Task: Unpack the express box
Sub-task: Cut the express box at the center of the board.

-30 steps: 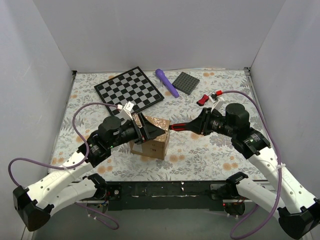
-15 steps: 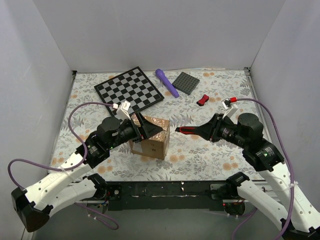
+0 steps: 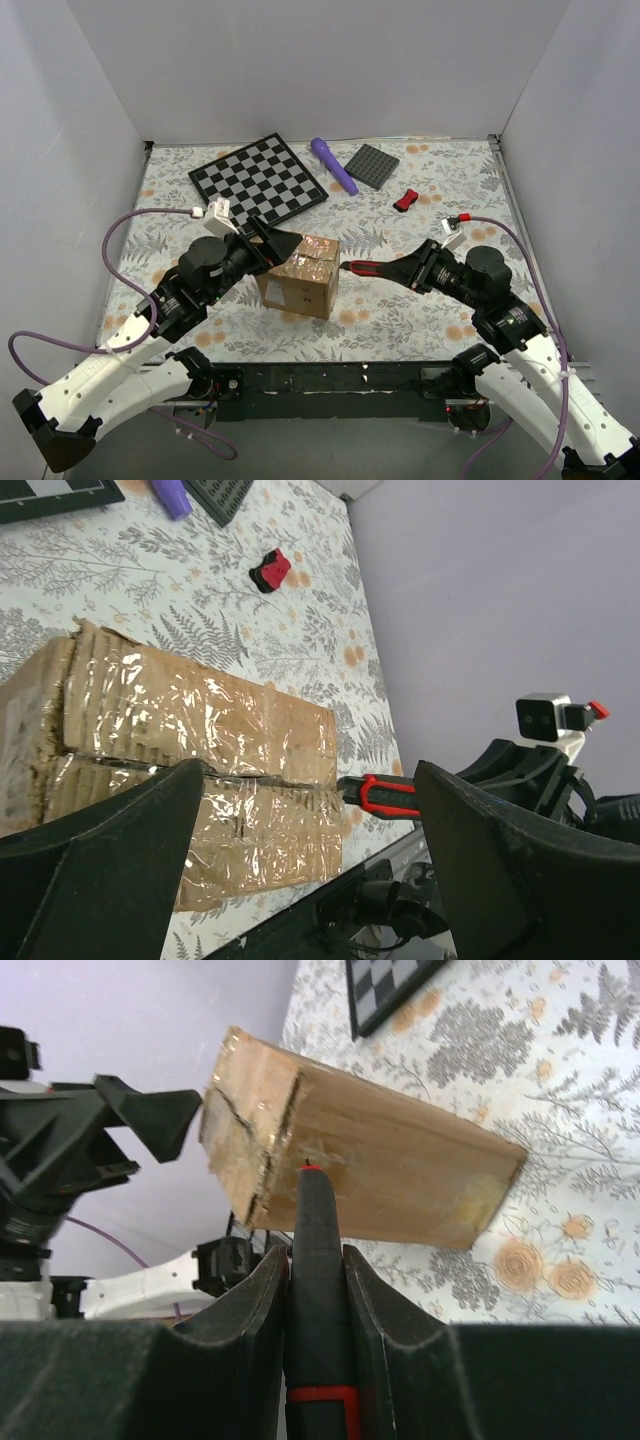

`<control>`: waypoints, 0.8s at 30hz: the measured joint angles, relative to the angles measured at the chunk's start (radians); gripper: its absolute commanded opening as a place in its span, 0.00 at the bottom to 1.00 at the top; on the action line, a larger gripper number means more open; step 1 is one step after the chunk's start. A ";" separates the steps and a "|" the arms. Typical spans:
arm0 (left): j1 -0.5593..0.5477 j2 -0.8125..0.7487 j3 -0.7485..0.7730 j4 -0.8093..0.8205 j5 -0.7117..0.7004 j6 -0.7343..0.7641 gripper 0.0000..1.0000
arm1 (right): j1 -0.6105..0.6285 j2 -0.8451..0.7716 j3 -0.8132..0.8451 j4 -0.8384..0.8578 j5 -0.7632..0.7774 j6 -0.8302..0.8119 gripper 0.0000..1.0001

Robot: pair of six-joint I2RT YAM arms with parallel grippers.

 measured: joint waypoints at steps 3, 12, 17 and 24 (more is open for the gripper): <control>0.000 -0.024 0.000 -0.013 -0.059 0.001 0.87 | 0.000 -0.017 0.000 0.055 0.023 0.027 0.01; 0.000 -0.105 0.027 -0.077 -0.281 0.018 0.88 | 0.000 0.032 0.002 0.123 0.045 0.051 0.01; 0.000 -0.091 0.024 -0.134 -0.341 0.010 0.88 | 0.000 0.048 0.002 0.130 0.043 0.059 0.01; 0.000 -0.095 -0.012 -0.159 -0.374 -0.001 0.88 | 0.000 0.048 0.002 0.139 0.038 0.069 0.01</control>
